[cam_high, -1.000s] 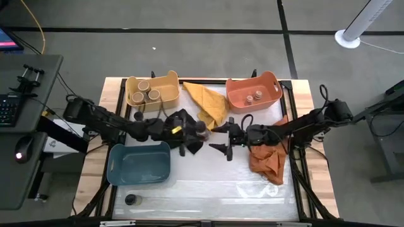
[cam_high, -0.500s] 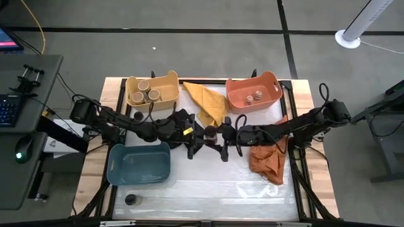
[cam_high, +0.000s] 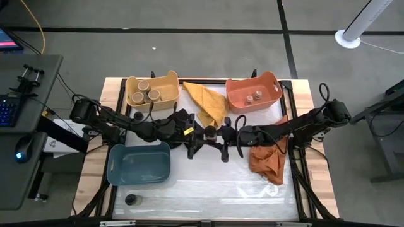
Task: Sort spices by type
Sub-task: Put the bottom right black spice bottle into the blue bin
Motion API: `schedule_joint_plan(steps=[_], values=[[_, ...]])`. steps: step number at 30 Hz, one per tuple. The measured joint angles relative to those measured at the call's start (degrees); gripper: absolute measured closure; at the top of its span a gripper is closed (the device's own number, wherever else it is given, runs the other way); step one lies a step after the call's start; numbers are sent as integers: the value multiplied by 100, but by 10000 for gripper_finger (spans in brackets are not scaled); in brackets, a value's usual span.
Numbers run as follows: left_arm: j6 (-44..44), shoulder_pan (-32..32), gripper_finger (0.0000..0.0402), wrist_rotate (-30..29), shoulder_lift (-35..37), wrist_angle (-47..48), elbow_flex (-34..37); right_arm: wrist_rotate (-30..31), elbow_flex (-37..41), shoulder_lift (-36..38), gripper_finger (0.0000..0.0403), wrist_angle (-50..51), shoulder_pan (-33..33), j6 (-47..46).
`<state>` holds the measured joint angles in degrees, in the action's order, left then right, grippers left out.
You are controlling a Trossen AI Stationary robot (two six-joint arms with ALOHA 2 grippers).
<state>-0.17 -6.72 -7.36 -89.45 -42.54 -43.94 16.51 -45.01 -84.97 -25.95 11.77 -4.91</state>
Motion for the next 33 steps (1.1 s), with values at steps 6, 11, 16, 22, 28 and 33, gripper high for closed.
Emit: schedule_joint_plan(steps=[6,11,16,22,28,33], values=[[68,74,221,-177,384,712,-21,80,-25,-4,236,90,-49,-4],[62,67,206,-296,892,1812,-12,27,45,-6,238,680,-51,5],[35,76,199,-422,1148,2352,1,239,17,103,238,1170,-96,-17],[127,10,183,-99,941,2494,-20,61,17,128,238,2044,-151,-339],[34,-44,148,-97,506,2331,-17,-72,12,18,238,2217,-158,-535],[179,-41,118,-414,291,1921,-101,-151,12,-59,238,2145,-65,-560]])
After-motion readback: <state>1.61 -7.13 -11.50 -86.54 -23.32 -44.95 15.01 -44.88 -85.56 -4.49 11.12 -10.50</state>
